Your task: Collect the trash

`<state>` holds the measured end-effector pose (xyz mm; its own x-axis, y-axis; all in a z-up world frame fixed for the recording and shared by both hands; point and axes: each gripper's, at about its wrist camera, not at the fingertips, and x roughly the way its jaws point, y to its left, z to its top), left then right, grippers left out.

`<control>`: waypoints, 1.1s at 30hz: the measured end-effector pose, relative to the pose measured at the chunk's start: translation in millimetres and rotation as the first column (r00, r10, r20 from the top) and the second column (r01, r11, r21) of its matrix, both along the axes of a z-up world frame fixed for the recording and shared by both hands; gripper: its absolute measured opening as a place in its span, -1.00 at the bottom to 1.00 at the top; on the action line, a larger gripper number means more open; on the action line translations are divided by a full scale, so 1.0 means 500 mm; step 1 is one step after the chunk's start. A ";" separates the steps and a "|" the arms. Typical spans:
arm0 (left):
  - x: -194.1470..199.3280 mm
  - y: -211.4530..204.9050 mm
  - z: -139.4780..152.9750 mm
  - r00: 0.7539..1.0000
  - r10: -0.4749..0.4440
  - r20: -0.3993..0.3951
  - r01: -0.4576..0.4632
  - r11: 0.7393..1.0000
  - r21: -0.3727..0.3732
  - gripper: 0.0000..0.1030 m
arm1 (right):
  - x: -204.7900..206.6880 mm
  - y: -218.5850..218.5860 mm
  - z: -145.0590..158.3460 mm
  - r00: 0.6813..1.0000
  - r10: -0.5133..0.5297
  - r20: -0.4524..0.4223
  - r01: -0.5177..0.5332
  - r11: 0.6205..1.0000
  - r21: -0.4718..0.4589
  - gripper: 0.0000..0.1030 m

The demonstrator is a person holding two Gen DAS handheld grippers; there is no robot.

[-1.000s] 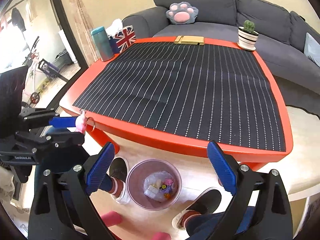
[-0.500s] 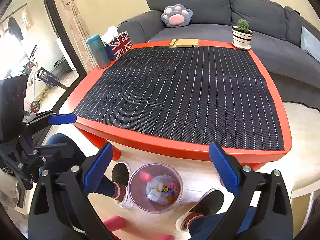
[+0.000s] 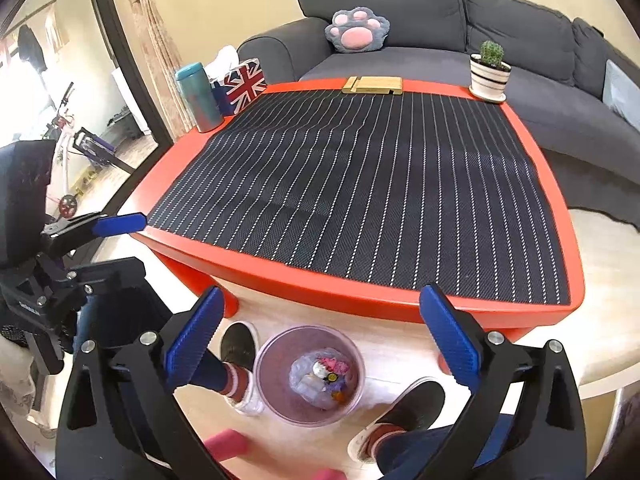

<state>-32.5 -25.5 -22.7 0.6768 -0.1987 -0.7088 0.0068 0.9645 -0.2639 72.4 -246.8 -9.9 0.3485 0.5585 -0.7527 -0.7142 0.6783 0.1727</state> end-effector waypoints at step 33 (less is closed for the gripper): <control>0.147 0.110 0.087 0.995 0.075 0.064 -0.079 0.995 0.059 0.87 | 0.135 0.107 0.132 0.991 0.022 0.130 -0.028 0.999 0.042 0.89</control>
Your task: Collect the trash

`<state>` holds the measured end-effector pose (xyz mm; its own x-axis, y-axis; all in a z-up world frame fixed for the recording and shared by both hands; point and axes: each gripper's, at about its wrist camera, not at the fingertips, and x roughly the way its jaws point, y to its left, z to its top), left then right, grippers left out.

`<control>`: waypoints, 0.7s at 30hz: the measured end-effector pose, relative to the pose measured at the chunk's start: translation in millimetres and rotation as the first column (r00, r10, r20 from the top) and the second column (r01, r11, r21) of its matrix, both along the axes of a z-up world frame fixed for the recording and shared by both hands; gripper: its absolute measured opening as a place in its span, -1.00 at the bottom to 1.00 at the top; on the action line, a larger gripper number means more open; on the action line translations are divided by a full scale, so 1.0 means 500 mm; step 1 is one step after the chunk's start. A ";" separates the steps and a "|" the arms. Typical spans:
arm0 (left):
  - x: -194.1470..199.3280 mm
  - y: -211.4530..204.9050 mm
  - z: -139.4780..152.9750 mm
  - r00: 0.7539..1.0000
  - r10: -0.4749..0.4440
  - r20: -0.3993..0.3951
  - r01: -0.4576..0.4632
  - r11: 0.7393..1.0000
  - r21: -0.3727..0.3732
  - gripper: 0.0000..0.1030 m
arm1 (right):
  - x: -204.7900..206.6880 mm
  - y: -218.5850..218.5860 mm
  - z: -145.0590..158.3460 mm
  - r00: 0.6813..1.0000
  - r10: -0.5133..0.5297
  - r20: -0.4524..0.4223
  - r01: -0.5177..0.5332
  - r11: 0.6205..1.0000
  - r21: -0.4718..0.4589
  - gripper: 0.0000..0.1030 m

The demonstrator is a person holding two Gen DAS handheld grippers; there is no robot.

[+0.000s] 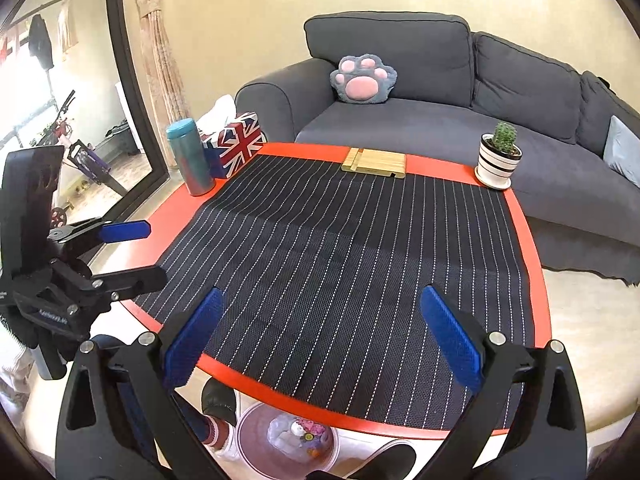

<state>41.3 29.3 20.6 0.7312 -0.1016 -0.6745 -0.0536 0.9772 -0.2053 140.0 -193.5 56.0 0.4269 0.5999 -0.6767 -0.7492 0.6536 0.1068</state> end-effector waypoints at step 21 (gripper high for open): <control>0.009 0.003 0.004 1.000 0.014 -0.001 -0.014 1.000 0.001 0.88 | 0.005 0.008 -0.007 1.000 0.015 -0.013 -0.015 1.000 -0.003 0.90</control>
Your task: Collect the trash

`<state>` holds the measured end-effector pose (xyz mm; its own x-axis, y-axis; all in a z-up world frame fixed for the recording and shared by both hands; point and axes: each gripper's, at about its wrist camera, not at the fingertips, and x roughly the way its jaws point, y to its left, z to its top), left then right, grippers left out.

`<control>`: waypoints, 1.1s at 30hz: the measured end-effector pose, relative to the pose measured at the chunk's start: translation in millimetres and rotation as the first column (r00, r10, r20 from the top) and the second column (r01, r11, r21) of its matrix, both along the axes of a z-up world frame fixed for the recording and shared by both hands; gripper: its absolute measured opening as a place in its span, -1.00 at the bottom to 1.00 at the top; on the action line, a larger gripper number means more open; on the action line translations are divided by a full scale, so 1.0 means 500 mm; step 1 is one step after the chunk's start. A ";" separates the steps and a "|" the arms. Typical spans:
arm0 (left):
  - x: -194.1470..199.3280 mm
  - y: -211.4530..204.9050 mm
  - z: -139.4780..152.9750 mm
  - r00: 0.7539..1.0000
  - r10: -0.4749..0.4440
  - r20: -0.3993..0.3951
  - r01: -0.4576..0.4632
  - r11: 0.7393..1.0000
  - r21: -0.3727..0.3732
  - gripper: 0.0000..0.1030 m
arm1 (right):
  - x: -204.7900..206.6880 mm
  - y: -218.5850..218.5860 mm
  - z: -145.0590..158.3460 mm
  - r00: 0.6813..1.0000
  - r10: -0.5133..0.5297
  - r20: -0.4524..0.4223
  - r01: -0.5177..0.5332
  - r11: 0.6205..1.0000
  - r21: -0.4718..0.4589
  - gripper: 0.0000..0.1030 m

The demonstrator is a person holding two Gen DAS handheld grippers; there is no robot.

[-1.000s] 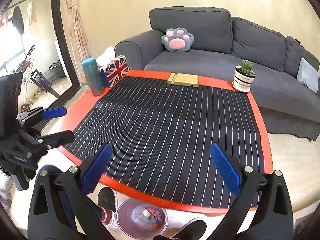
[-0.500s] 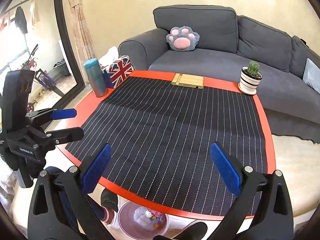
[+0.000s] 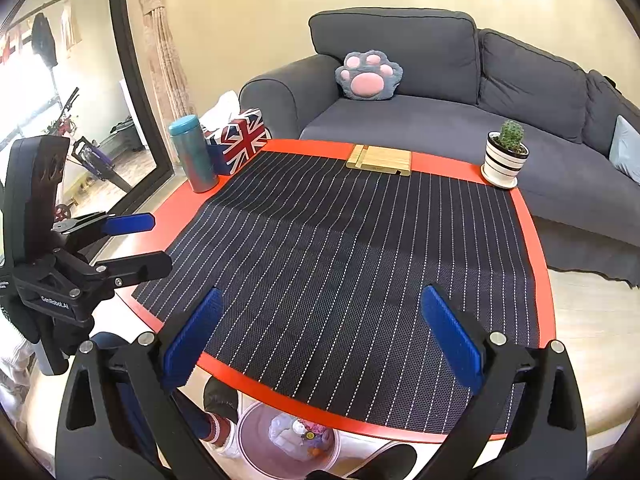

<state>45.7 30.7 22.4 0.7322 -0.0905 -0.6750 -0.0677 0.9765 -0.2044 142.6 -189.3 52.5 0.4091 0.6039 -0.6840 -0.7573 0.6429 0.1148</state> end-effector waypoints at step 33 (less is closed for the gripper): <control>0.003 -0.004 -0.002 1.000 -0.005 -0.010 0.005 1.000 0.006 0.88 | 0.002 0.001 -0.006 1.000 0.004 -0.004 -0.004 1.000 -0.006 0.90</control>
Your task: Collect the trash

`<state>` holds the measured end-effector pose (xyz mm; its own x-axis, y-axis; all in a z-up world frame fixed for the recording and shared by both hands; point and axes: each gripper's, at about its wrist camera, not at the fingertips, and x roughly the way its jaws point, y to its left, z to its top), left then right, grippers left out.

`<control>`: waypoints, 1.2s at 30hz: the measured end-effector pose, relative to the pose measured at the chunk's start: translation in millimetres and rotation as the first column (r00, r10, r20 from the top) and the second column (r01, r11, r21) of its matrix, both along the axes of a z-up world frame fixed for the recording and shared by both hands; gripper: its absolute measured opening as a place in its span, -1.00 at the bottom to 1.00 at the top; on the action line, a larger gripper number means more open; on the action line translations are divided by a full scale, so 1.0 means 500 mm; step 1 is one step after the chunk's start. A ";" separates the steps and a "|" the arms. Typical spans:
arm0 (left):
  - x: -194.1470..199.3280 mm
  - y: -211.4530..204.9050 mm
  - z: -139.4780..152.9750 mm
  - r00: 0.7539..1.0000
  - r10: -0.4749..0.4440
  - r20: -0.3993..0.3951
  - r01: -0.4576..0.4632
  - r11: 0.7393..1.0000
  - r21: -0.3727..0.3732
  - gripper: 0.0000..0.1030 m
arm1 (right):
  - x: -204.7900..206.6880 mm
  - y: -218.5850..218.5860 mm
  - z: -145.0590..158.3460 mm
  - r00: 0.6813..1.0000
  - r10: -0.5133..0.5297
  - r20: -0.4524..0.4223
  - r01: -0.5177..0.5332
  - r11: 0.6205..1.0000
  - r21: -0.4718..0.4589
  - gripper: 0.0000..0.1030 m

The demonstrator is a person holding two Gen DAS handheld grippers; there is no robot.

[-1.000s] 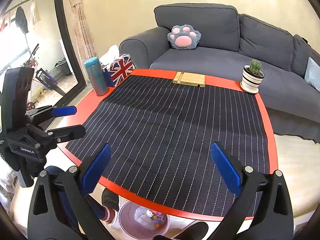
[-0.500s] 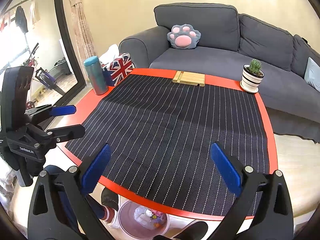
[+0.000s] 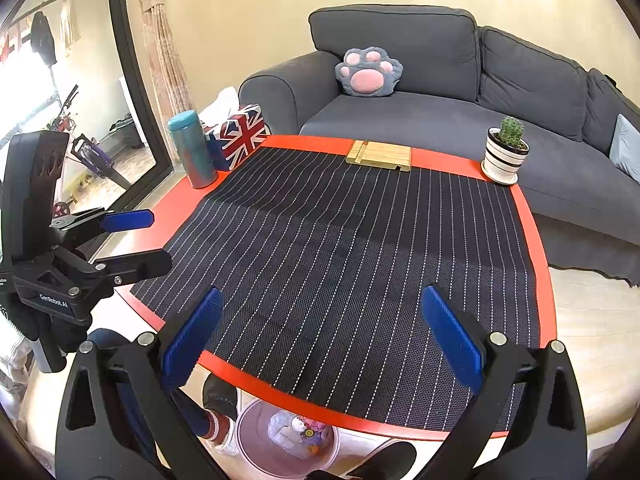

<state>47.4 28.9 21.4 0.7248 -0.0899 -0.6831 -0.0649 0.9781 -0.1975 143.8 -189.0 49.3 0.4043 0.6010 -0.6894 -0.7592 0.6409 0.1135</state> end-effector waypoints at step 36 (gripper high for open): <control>0.000 -0.010 -0.005 1.000 -0.008 -0.006 0.008 1.000 0.006 0.88 | 0.005 0.002 -0.004 1.000 0.004 -0.007 -0.004 1.000 -0.003 0.90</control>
